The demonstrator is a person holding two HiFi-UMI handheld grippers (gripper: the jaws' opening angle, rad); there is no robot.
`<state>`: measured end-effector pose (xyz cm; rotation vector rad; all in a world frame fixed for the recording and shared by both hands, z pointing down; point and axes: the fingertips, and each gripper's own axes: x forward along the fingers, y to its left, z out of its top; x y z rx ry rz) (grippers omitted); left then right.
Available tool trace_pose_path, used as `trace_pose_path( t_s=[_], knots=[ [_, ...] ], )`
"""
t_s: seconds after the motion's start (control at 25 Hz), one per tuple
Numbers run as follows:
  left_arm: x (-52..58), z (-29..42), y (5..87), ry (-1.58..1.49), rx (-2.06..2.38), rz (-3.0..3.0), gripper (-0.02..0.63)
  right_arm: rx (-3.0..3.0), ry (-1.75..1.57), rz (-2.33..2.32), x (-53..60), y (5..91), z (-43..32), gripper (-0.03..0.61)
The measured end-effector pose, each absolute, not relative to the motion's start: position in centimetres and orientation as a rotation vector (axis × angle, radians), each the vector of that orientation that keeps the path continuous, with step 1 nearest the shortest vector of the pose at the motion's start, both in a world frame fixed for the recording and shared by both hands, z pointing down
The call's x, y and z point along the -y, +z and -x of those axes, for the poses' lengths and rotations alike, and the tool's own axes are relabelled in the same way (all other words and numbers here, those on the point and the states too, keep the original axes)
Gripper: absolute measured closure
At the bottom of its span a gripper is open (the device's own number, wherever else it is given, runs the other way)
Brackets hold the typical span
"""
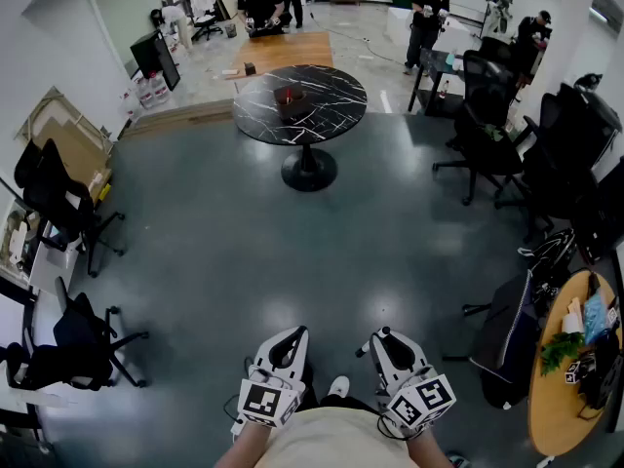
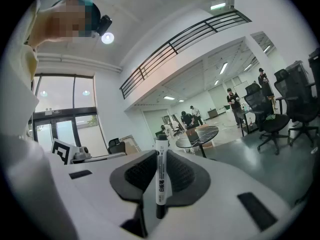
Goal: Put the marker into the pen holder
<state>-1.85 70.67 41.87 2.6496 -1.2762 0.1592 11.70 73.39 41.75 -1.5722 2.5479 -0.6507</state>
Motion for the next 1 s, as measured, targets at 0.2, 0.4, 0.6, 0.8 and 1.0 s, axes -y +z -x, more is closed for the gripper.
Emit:
trace_pose_path(
  t_s=[0.2,0.4,0.6,0.8,1.0],
  knots=[
    [-63.3,5.1,42.7,0.164,1.320,-2.626,0.606,-2.557,-0.637,1.617,-66.2,42.5,-10.2,0.503],
    [-54.7,7.1,42.9,0.146,1.282,-2.663,0.606,-2.587,-0.643,1.632,-57.9,42.6,-7.1,0.503],
    [-46.6,10.1,41.9,0.086,1.240,-2.689,0.606,-2.563,-0.627,1.683,-50.3,41.5,-4.0,0.503],
    [-40.3,12.3,40.8,-0.006,1.240,-2.729,0.606,-2.573,-0.634,1.690,-45.9,42.1,-1.2,0.503],
    [-37.5,12.6,42.4,0.115,1.208,-2.693,0.606,-2.612,-0.652,1.677,-42.4,42.4,0.0,0.503]
  ],
)
